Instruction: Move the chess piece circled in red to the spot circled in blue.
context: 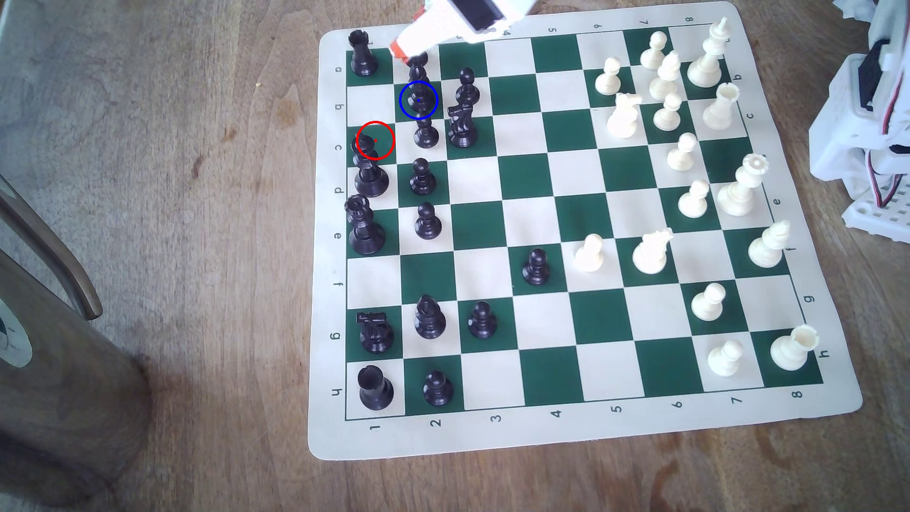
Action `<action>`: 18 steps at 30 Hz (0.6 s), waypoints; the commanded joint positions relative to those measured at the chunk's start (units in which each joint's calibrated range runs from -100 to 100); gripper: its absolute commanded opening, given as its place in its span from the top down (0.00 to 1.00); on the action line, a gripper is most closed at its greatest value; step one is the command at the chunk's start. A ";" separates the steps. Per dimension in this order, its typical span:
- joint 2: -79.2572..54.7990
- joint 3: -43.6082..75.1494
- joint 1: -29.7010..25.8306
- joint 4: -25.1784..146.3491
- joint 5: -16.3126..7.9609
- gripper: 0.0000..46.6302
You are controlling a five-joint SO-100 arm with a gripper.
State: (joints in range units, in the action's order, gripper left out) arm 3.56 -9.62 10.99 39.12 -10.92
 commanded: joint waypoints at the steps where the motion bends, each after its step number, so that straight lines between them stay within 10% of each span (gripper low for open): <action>1: 24.11 -9.60 -3.13 1.17 0.20 0.67; 7: 48.22 -40.06 -7.51 -1.61 0.54 0.76; 11: 59.26 -53.48 -8.45 -9.89 1.12 1.00; 18: 77.85 -72.79 -9.78 -33.96 4.20 1.00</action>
State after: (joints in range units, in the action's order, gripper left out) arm 72.85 -78.58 1.40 16.02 -7.64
